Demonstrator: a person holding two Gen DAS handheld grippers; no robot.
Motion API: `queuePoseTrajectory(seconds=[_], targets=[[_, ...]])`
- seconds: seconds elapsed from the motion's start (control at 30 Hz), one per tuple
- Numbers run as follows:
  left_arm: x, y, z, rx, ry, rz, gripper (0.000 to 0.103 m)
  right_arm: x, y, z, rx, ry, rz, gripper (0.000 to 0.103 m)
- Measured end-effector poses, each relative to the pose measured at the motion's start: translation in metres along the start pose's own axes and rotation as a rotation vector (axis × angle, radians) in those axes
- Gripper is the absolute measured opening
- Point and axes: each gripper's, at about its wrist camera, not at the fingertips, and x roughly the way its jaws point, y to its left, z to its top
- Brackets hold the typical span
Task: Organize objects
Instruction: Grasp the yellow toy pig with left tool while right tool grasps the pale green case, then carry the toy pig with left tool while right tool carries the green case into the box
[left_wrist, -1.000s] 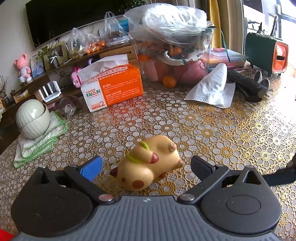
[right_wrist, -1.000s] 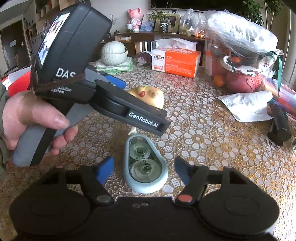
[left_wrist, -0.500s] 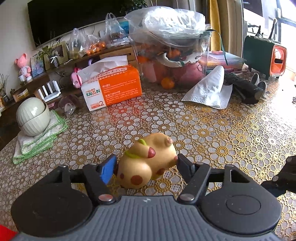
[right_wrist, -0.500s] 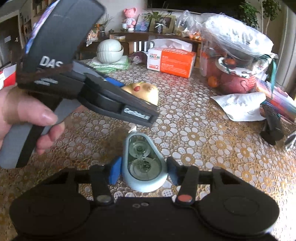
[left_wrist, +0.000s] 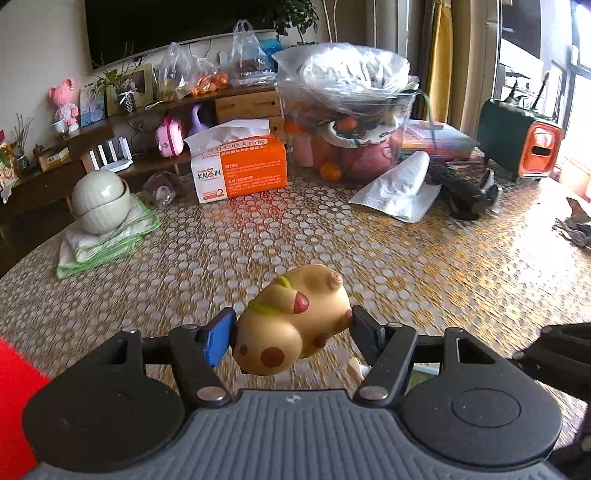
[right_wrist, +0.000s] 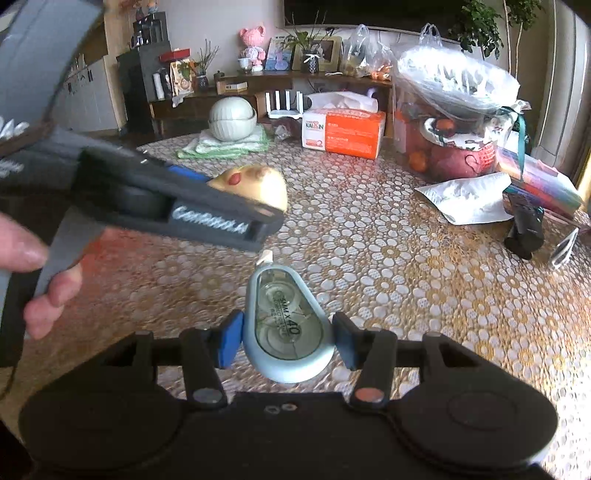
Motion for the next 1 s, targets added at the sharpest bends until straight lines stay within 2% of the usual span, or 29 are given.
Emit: queuePoseTrajectory(seconds=[0.4,0.57,0.77,1.0], targets=[[-0.099,-0.002,-0.036,-0.028,-0.016,-0.024,0.067,-0.066,0.029,-0.003,0.057,-0.063,0.019,0.051],[-0.139,0.005,-0.05,-0.051,-0.037,-0.032,0.066,-0.09,0.05,-0.001,0.036,-0.087,0.037,0.051],[-0.184,0.023,-0.064,-0.096,-0.066,-0.026,0.067,-0.105,0.082,0.004,-0.002,-0.104,0.063,0.051],[-0.231,0.067,-0.087,-0.148,-0.091,0.027,0.067,-0.109,0.133,0.018,-0.088,-0.118,0.107,0.052]])
